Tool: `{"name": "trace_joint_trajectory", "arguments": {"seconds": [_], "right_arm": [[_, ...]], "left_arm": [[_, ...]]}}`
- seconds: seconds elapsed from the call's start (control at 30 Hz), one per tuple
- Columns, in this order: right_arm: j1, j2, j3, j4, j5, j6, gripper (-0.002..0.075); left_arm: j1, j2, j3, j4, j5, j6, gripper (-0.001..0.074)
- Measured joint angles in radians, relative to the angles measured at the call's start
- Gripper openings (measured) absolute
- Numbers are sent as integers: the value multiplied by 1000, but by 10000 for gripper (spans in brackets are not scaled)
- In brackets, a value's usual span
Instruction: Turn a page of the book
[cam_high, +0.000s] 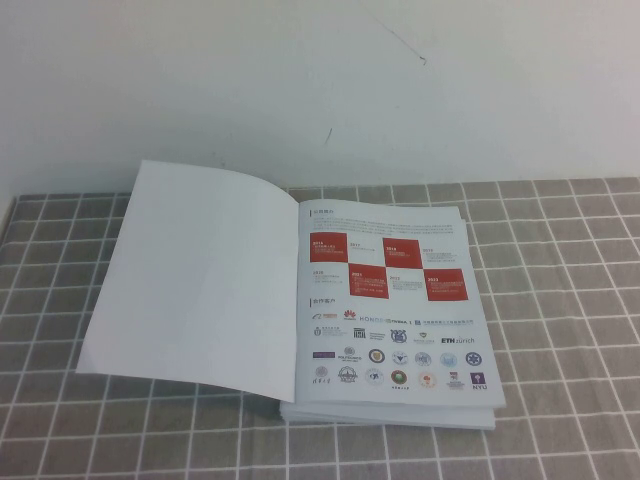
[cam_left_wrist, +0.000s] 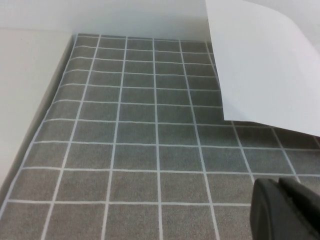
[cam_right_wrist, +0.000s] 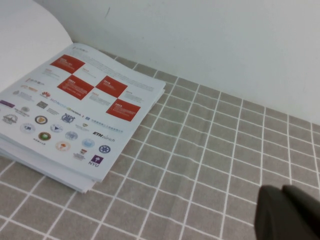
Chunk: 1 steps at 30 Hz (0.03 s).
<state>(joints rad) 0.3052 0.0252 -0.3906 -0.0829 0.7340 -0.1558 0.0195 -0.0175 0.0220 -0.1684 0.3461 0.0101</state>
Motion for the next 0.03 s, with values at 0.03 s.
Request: {"name": "trace_joint_trajectory", "arguments": {"seconds": [0.03], "right_arm": [[0, 0, 0, 0, 0, 0, -2]], "left_arm": [[0, 0, 0, 0, 0, 0, -3]]}}
